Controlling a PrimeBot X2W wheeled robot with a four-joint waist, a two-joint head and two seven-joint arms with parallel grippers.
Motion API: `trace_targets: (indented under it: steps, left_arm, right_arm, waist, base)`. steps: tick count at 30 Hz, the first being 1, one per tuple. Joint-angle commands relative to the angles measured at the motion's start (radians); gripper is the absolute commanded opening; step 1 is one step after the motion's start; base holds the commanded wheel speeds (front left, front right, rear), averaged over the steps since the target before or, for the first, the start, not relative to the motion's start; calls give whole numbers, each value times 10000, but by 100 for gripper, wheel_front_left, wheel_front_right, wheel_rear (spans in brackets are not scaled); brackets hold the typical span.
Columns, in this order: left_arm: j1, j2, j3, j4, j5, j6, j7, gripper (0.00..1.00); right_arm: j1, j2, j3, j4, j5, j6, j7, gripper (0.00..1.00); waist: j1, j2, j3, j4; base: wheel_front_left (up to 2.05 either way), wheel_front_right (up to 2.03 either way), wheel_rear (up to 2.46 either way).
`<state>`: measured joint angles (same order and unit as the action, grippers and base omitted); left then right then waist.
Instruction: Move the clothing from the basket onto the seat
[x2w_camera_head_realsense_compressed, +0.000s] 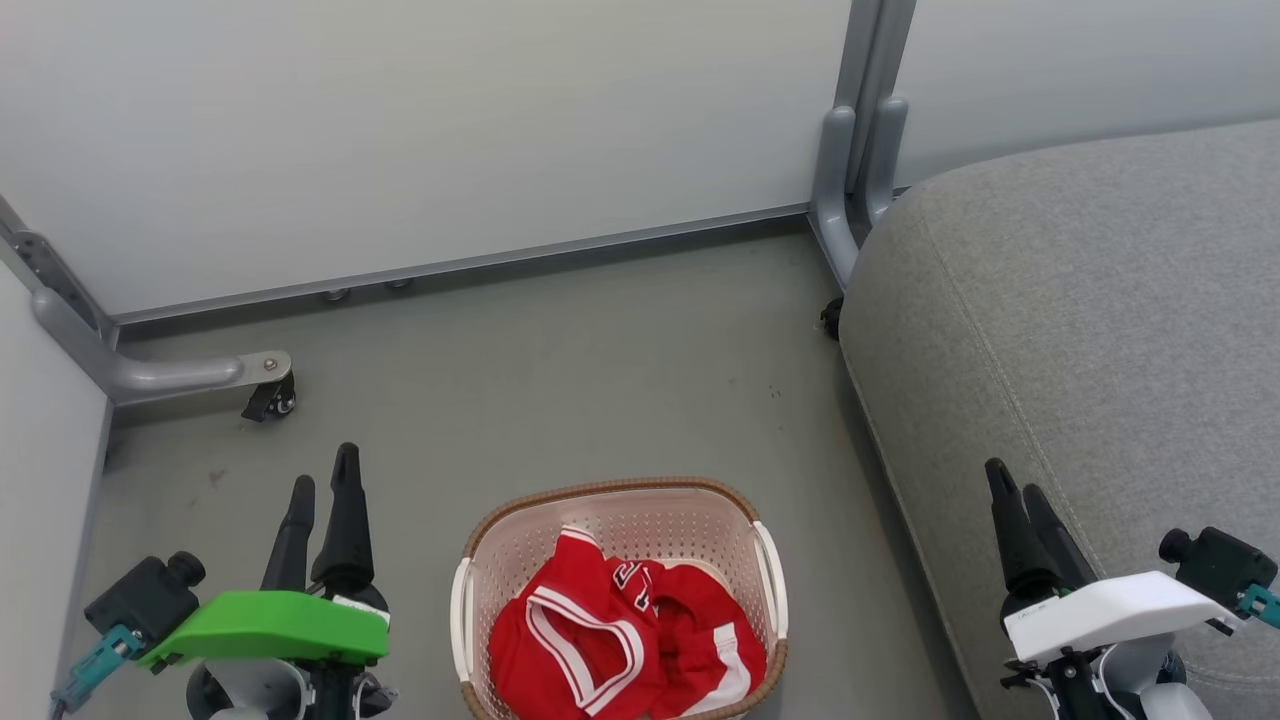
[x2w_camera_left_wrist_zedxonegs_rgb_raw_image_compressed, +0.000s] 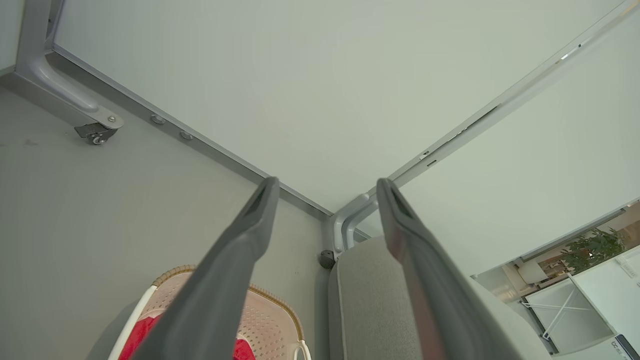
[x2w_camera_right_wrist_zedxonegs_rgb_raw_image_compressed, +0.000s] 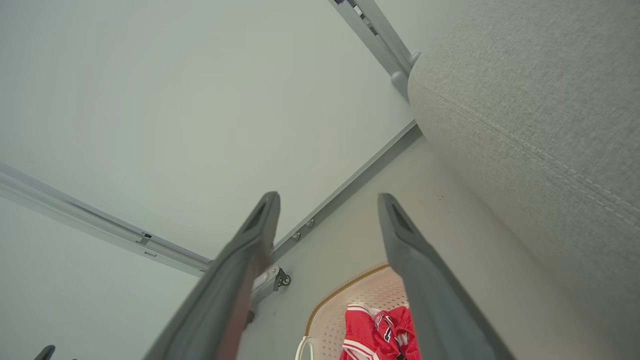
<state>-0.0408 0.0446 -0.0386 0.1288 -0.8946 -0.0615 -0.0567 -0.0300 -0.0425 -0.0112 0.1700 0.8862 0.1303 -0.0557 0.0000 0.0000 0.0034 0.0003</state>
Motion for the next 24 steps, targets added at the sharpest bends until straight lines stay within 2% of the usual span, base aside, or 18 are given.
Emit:
trace_targets:
  steps: [1,9,10,24]
  left_arm:
    - [4,64,-65,-207,459,89,-114,100]
    - [125,67,-236,-192,1509,297,-377,100]
    - [180,69,-340,-265,2143,405,-550,100]
    - [308,72,-497,-384,3279,539,-869,100]
  right_arm:
    - [15,-75,39,-80,-377,4,-117,100]
    - [73,-78,227,-124,-1430,4,-380,100]
    - [135,-80,383,-246,-2094,4,-558,100]
    - [264,-85,615,-406,-3273,5,-874,100]
  waist:
    - [0,0,-2,-3]
    - [0,0,-3,-4]
    - [0,0,14,-6]
    - [0,0,27,-7]
  base:
    - [0,0,0]
    - [0,0,0]
    - [0,0,0]
    - [0,0,0]
